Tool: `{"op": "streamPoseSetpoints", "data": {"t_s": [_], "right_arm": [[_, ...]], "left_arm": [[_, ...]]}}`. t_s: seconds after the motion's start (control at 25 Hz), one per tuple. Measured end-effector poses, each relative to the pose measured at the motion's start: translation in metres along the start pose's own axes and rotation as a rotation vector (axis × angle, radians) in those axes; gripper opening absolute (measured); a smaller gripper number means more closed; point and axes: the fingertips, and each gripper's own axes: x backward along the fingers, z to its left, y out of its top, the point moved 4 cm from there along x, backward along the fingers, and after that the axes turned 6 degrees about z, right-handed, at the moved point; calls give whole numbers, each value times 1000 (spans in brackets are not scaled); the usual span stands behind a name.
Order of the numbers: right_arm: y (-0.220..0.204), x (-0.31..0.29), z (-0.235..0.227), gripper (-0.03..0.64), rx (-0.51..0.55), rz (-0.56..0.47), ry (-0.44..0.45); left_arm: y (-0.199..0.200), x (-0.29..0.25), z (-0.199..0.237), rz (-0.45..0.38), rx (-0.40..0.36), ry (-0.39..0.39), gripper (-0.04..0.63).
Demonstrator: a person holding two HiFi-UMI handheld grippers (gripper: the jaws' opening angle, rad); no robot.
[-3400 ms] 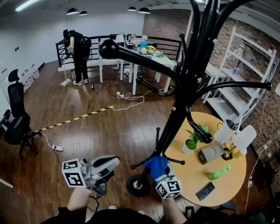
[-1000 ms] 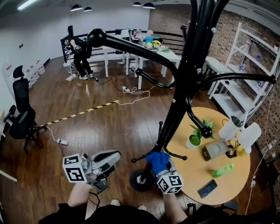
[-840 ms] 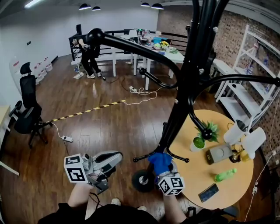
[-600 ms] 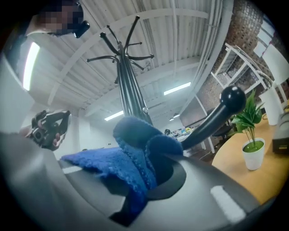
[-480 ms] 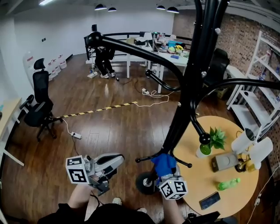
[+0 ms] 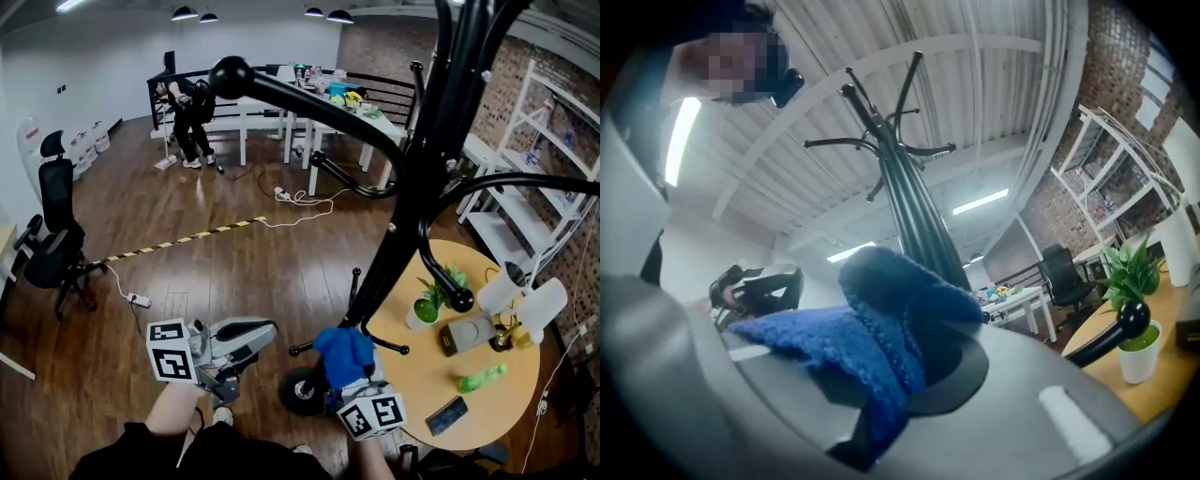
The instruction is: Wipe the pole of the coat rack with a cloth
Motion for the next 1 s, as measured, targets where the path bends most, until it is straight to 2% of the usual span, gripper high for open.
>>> {"op": "streamPoseSetpoints", "data": {"t_s": [0.08,0.2,0.36,0.56,0.8,1.0], "right_arm": [[-3,-3,12,25,21,8,-46],[-17,-16,24,24,51,42,-172],[-40,-34,41,24,50,71,-316],[-48,-28,51,25,-26,84,-473],[-40,-15,57,25,-16,104,-515],[-24,-8,48,23,-4,76,-513]], "left_arm": [[7,2,12,32,4,-69,3],[23,15,45,89,24,-179,3],[38,42,88,160,75,-274,2],[41,38,97,237,111,-389,3],[35,20,79,266,139,-430,3],[32,12,66,268,112,-430,2]]}}
